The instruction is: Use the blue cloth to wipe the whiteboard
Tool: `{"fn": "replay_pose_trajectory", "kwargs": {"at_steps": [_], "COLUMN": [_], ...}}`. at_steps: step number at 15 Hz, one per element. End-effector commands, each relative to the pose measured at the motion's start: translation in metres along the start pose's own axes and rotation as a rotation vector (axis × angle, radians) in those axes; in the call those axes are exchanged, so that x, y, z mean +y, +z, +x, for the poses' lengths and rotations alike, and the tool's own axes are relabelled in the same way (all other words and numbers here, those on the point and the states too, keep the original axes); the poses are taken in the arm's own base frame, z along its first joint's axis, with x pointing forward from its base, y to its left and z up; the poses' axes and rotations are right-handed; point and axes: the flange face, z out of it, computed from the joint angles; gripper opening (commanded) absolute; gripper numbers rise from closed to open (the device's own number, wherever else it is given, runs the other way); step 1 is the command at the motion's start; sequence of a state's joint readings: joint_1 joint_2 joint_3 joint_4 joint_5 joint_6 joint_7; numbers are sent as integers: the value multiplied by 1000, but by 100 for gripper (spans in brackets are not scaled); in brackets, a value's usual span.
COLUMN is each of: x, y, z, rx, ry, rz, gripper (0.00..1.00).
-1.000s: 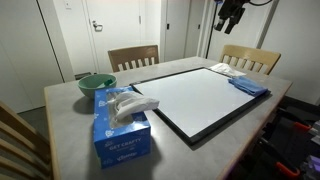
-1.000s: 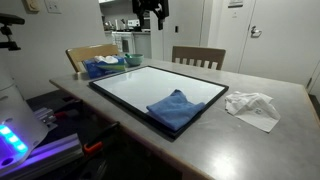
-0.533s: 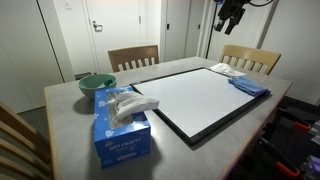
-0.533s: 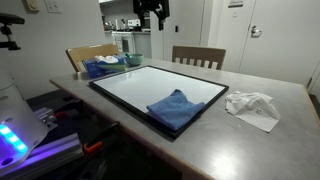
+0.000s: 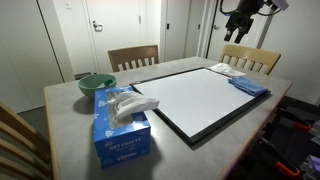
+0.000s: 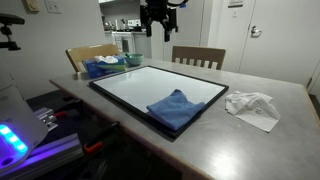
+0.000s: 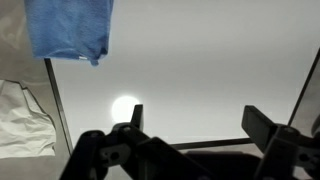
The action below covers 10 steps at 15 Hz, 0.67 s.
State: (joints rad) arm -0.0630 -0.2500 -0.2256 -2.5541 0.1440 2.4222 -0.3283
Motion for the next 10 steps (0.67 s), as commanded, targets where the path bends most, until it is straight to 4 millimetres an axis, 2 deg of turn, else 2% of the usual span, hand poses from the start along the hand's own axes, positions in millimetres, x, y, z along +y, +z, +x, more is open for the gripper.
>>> {"fn": "replay_pose_trajectory", "kwargs": {"at_steps": [1,10], "x": [18,67], "y": [10,37], "z": [-5,-16], "rx": [-39,-129], "ry": [8,59], "rz": [-59,-133], "gripper": [100,100]}}
